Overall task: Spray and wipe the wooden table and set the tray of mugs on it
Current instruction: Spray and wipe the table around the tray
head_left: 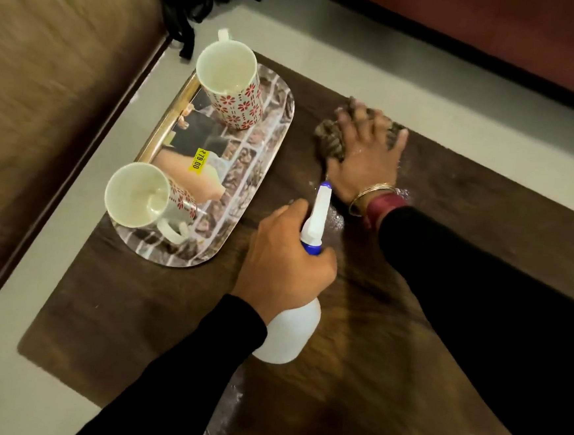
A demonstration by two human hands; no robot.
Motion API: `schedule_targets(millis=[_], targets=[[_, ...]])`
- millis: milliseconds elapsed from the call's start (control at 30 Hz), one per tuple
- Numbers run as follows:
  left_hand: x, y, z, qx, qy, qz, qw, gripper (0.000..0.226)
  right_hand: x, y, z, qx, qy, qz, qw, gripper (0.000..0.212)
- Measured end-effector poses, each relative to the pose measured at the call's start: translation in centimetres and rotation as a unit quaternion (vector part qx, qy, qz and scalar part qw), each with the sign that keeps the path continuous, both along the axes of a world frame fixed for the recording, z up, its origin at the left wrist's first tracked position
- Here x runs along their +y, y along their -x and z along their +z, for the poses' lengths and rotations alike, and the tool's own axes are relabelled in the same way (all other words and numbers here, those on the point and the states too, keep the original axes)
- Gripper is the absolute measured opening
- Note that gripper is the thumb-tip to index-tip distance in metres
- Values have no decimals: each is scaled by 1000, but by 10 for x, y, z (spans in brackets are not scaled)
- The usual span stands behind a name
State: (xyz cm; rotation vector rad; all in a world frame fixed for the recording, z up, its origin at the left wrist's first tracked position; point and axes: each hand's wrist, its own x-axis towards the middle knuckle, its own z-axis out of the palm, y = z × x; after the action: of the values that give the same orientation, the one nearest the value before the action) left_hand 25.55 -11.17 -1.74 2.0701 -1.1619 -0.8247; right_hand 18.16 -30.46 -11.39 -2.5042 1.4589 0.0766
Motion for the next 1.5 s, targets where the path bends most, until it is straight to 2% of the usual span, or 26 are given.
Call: schedule_targets(millis=[133,233,467,633,867,1033,1167,1300,1500], targets=[[-8,-11,9,10,-3,2,1000,25,58,15,-3,-3,3,198,980,77],[-8,-18,14,5,13,5,1000,23,39,30,0,-10,-1,265,964,89],[9,-18,6,14,13,11,1000,28,-51,-29,9,5,-26,145,989,85],[31,-15,5,14,18,15,1000,24,-44,-37,6,-7,-7,112,994,81],[59,-30,9,-7,11,38,999,22,54,-10,12,-23,-37,175,984,86],[95,-36,4,-21,2,37,999,25,133,-7,10,-38,-38,180,982,84],[131,-38,4,5,2,51,999,28,190,-5,11,-49,-44,182,981,88],[166,-46,4,5,-46,75,996,27,233,-7,15,-60,-60,187,979,90],[206,-69,2,-28,-44,102,993,39,292,-17,16,-78,-84,237,965,88]])
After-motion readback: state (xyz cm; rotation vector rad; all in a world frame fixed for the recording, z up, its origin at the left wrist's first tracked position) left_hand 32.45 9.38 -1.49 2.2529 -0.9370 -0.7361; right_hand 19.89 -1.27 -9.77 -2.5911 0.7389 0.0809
